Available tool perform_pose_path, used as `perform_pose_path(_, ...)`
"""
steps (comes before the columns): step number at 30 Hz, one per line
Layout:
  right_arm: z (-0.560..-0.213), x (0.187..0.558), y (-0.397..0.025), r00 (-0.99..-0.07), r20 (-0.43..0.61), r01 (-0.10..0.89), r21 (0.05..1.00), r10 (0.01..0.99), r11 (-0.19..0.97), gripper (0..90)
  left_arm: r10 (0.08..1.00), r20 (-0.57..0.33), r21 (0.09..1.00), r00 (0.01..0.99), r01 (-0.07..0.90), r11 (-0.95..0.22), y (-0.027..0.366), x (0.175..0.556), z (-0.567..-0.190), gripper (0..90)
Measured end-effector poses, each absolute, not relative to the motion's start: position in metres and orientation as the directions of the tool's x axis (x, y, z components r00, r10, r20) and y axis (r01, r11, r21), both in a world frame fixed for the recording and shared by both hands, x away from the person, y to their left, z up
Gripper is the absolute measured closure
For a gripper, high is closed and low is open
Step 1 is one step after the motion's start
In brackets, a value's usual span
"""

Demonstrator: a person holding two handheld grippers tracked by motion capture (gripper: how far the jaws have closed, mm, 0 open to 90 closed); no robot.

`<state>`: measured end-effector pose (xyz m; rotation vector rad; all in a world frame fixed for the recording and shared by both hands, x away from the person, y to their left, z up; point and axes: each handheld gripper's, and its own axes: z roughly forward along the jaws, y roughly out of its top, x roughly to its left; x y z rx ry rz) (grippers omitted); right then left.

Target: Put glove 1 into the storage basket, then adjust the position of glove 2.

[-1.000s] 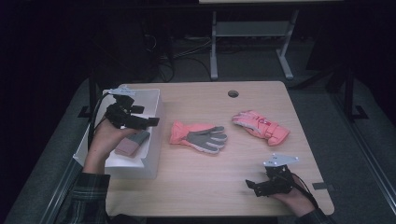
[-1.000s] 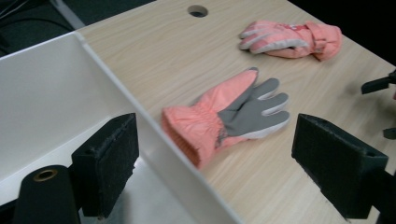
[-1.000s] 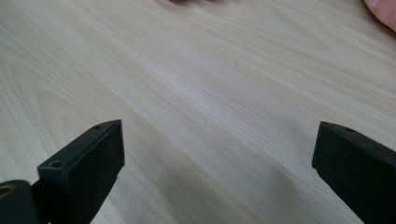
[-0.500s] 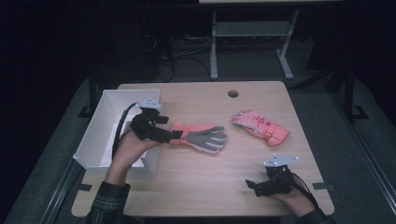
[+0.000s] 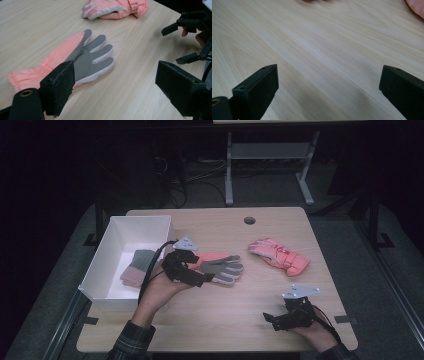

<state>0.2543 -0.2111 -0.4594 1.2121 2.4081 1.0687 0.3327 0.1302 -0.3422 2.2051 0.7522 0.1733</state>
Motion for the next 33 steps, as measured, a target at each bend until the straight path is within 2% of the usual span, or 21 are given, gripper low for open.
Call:
perform_pose_path(4, -0.459, 0.254, -0.211, -0.629, 0.104, 0.595, 0.702, 0.77, 0.391, 2.1, 0.587, -0.12, 0.727, 0.8, 0.474, -0.498, 0.121, 0.333, -0.35, 24.5)
perform_pose_path(11, -0.459, 0.254, -0.211, -0.633, 0.102, 0.59, 0.705, 0.767, 0.393, 2.1, 0.613, -0.106, 0.732, 0.783, 0.479, -0.485, 0.11, 0.342, -0.365, 59.0)
perform_pose_path(14, -0.459, 0.254, -0.211, -0.637, 0.096, 0.584, 0.708, 0.765, 0.397, 2.1, 0.629, -0.106, 0.729, 0.77, 0.491, -0.478, 0.103, 0.35, -0.375, 79.4)
perform_pose_path(17, -0.459, 0.254, -0.211, -0.634, 0.101, 0.589, 0.705, 0.766, 0.395, 2.1, 0.649, -0.087, 0.721, 0.756, 0.498, -0.483, 0.1, 0.359, -0.384, 89.6)
perform_pose_path(26, -0.46, 0.254, -0.21, -0.639, 0.101, 0.588, 0.703, 0.762, 0.4, 2.1, 0.722, -0.038, 0.703, 0.691, 0.532, -0.472, 0.097, 0.387, -0.406, 89.6)
perform_pose_path(33, -0.459, 0.254, -0.211, -0.642, 0.096, 0.584, 0.704, 0.761, 0.404, 2.1, 0.745, -0.009, 0.692, 0.667, 0.542, -0.477, 0.096, 0.399, -0.423, 89.6)
